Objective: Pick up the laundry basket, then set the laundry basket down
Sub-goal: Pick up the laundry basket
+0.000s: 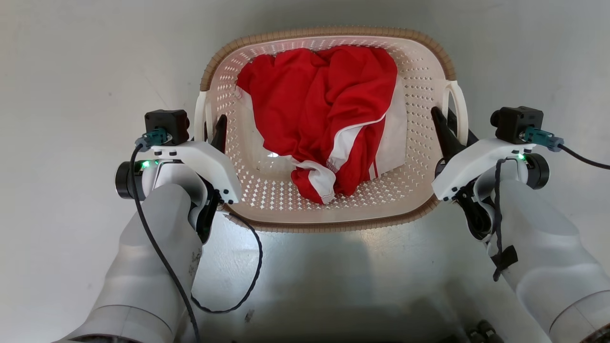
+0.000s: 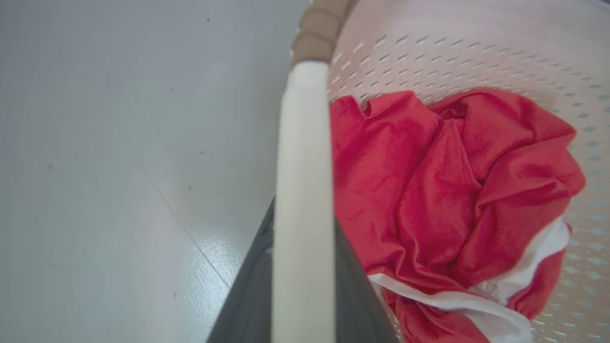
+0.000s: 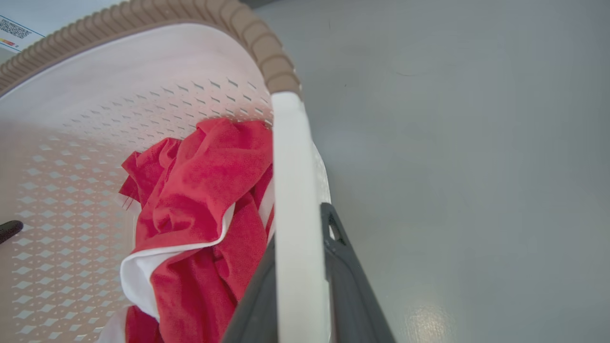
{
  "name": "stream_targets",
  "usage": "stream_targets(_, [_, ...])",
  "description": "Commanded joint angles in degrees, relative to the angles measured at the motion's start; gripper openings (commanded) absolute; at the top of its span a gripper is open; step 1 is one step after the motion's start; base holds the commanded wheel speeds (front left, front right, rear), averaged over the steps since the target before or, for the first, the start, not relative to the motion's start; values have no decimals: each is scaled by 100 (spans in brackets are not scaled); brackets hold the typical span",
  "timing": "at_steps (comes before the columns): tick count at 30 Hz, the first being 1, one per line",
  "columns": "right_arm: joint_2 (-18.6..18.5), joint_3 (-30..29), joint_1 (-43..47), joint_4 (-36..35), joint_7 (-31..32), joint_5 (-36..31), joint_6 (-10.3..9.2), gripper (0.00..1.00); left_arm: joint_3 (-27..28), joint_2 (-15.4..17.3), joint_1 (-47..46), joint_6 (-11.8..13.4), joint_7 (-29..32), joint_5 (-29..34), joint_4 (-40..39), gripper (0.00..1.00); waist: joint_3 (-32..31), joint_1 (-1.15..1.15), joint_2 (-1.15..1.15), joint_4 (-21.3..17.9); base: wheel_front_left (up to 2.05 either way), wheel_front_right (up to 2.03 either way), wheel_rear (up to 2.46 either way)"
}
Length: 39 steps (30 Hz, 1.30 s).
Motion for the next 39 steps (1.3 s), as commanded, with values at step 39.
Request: stream_targets(39, [8, 2512, 1305, 402, 1401, 2235, -1, 0, -1028, 222, 1578, -141, 1469, -1388, 739, 0, -4413, 0, 0, -407, 0, 0, 0])
